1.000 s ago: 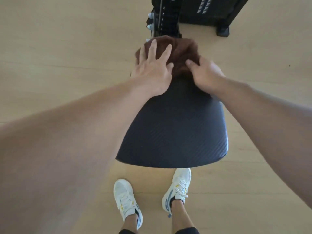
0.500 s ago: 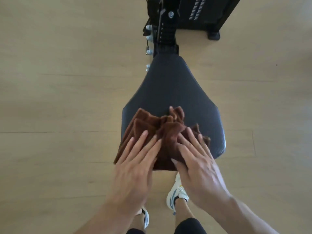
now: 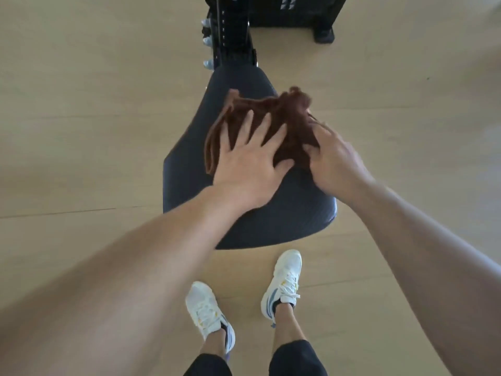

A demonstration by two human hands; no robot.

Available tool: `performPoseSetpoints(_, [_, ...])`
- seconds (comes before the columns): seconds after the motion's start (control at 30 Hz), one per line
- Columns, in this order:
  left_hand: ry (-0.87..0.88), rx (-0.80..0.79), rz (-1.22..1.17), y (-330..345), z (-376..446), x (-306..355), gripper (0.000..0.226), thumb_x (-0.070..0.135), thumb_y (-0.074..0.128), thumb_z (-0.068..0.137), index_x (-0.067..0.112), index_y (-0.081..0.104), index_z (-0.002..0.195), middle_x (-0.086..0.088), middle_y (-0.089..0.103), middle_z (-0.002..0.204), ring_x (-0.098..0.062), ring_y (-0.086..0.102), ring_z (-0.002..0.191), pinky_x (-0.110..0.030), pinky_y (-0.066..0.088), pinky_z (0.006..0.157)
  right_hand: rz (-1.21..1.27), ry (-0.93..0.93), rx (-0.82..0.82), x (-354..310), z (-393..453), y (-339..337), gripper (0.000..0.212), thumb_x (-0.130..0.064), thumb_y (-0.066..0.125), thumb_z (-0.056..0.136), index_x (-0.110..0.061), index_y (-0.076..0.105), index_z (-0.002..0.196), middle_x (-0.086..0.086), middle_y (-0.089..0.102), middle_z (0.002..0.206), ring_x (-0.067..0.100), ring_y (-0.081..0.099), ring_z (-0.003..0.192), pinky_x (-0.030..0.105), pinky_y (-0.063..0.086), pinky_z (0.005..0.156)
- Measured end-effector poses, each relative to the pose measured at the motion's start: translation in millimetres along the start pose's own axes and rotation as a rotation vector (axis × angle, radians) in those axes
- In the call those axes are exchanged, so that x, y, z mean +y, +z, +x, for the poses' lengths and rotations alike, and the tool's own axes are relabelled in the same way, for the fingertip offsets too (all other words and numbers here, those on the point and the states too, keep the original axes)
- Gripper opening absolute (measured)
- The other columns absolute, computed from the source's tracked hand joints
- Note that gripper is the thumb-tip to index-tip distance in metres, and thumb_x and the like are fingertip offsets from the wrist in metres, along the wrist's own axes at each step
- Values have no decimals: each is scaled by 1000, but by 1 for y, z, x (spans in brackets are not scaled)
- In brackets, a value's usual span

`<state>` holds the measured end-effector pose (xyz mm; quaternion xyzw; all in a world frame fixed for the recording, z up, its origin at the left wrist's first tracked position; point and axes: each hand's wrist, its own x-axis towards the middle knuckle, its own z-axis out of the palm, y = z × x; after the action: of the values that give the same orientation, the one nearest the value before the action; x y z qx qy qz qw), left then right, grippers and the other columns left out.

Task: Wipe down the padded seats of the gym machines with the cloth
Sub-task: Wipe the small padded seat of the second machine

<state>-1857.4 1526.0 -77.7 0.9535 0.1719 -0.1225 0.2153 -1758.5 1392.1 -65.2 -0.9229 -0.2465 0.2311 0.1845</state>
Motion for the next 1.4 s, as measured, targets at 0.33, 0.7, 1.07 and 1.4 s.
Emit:
performPoseSetpoints(0.33, [177,93,-70,28,-132,-9,51,17,39,97,21,53,145,6,52,151,-17,38,147,-41,27,119,702,729,108,-59,-166,57,25,-21,48,102,-28,59,124,-5,73,101,16,70,93,39,56,85])
performPoseSetpoints(0.7, [-769,-151,-1174,-116,-274,-62,48,2,49,83,33,62,119,-12,75,109,-24,69,100,-40,53,91,935,429,-455,-195,-220,-2,38,2,70,87,-18,68,119,3,77,99,21,74,93,36,62,84])
performPoseSetpoints(1.07, [-483,-322,-1295,-205,-274,88,26,31,70,89,11,75,106,-4,79,104,-17,74,100,-32,59,86,1281,387,-244,-140,-298,-168,31,-6,62,95,-20,74,120,9,74,120,33,66,117,46,51,104])
performPoseSetpoints(1.4, [32,-389,-1044,-187,-224,296,51,28,84,77,33,60,121,18,72,108,1,64,105,-3,45,78,700,79,253,4,-373,-296,71,18,60,65,-35,69,112,-21,72,112,1,66,108,10,46,84])
